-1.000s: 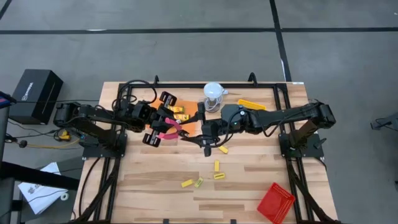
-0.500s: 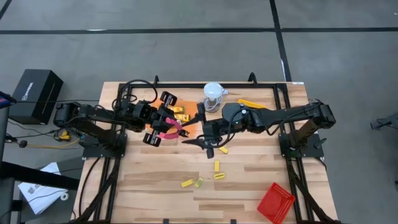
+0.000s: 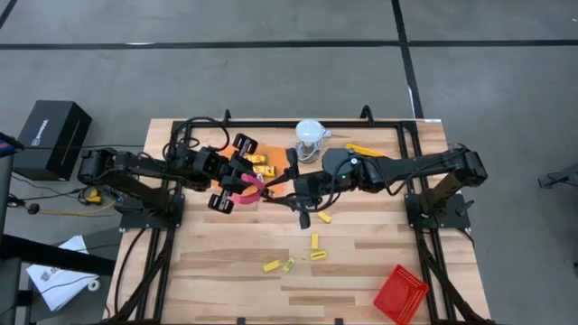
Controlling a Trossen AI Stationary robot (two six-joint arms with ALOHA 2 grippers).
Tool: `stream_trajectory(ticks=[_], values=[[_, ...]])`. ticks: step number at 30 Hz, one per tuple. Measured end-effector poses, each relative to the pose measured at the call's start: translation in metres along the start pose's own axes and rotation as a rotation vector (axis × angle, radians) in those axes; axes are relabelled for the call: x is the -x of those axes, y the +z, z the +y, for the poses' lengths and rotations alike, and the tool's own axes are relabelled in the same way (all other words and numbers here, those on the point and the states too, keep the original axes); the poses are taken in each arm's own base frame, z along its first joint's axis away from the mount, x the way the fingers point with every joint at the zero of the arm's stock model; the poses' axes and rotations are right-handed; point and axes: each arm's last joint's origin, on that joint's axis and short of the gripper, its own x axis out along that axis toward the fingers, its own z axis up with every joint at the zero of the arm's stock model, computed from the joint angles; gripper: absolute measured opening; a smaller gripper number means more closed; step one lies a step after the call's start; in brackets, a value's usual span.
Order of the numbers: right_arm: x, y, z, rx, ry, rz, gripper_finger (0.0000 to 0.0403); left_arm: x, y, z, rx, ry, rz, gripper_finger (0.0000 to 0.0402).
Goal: Pick & Place School Supplies
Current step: Put the pink hole puncher into the yellow bin
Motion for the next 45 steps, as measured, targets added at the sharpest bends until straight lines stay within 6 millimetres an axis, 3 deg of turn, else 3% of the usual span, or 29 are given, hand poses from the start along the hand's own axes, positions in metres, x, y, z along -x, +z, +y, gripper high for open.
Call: stream_trajectory(ticks=[2, 11, 30, 37, 45], values=[[0.000, -0.001, -0.002, -0.007, -0.005, 0.002, 0.0099, 0.000, 0.000, 0.000, -0.010, -0.005, 0.000, 0.0033], [-0.002, -0.002, -0.001, 0.007, -0.009, 0.002, 0.0098, 0.000, 0.000, 0.000, -0.002, -0.007, 0.006, 0.0035], [0.002, -0.002, 0.000, 0.035, 0.012, 0.032, 0.0090, 0.002, -0.005, 0.001, 0.008, -0.072, 0.058, 0.0155], [0.021, 0.011, -0.004, 0.048, -0.022, 0.037, 0.0084, 0.004, -0.009, 0.004, 0.025, -0.107, 0.114, 0.0162], [0.063, 0.027, -0.014, 0.050, -0.083, 0.100, 0.0084, 0.007, -0.011, 0.008, 0.029, -0.098, 0.147, 0.0151]])
